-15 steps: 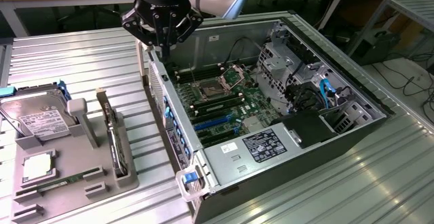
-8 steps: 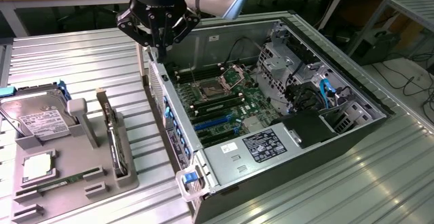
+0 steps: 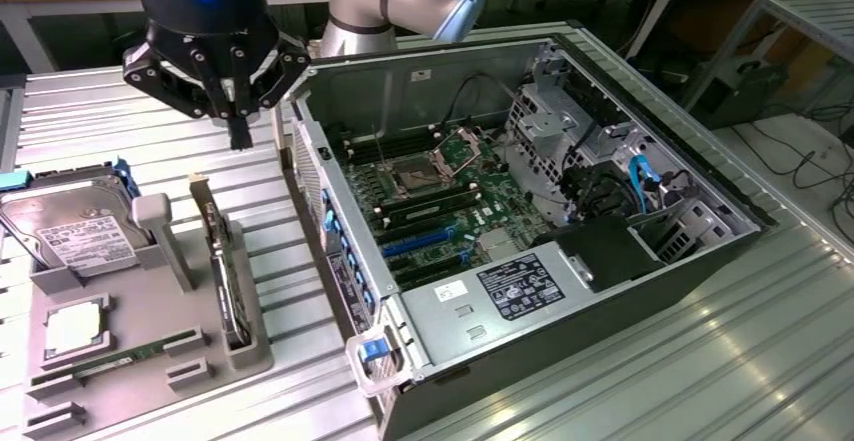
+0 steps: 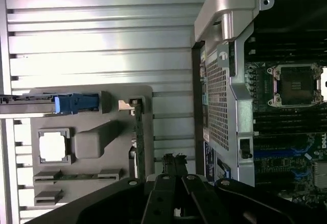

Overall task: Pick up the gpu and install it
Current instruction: 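Reach for the gpu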

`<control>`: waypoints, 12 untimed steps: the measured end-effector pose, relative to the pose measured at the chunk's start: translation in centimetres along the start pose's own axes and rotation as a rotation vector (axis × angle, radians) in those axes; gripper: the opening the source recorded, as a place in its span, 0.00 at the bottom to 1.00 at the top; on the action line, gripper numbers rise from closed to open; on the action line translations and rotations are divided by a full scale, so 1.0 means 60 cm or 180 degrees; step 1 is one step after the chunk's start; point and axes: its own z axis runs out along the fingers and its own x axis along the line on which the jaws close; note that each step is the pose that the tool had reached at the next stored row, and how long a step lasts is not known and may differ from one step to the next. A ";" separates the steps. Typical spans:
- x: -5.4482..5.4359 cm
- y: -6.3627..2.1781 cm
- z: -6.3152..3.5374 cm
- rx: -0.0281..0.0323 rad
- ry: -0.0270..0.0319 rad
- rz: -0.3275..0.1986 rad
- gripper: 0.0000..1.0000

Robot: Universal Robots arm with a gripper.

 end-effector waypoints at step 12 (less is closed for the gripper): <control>0.029 -0.017 0.001 -0.0001 0.0003 -0.0060 0.11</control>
